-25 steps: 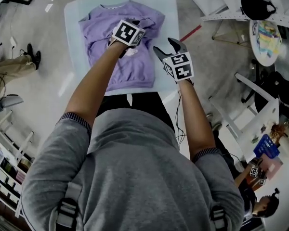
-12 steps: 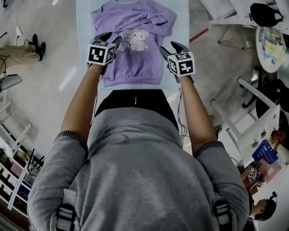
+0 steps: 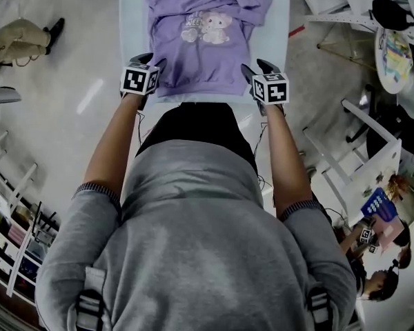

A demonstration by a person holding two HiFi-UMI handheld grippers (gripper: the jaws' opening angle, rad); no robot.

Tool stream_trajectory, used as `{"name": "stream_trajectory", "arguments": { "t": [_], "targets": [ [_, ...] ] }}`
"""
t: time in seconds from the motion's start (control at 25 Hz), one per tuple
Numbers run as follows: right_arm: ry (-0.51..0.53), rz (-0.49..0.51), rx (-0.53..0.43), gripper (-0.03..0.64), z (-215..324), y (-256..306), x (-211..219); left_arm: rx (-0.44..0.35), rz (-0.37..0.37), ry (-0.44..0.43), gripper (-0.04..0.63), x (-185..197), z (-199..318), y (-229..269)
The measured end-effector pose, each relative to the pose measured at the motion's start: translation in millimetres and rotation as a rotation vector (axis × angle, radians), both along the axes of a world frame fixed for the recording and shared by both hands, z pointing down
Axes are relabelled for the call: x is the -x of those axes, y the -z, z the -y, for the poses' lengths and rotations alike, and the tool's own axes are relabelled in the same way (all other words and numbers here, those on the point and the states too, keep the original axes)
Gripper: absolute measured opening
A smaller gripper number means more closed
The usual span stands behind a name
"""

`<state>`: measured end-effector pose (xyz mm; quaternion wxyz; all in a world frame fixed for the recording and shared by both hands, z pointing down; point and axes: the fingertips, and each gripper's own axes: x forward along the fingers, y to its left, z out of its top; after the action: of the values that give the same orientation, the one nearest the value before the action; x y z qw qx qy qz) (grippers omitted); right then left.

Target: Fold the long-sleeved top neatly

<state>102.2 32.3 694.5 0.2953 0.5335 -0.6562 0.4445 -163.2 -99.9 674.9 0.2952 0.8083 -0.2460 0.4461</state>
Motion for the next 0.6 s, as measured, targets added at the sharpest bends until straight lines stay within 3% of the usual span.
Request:
{"name": "stream_trajectory", "arguments": {
  "t": [0.6],
  "targets": [
    [-0.016,-0.067,0.037,0.259,-83.4,-7.1,62.8,0.059,-0.032,-0.113,0.219,42.6,-92.8,-16.2]
  ]
}}
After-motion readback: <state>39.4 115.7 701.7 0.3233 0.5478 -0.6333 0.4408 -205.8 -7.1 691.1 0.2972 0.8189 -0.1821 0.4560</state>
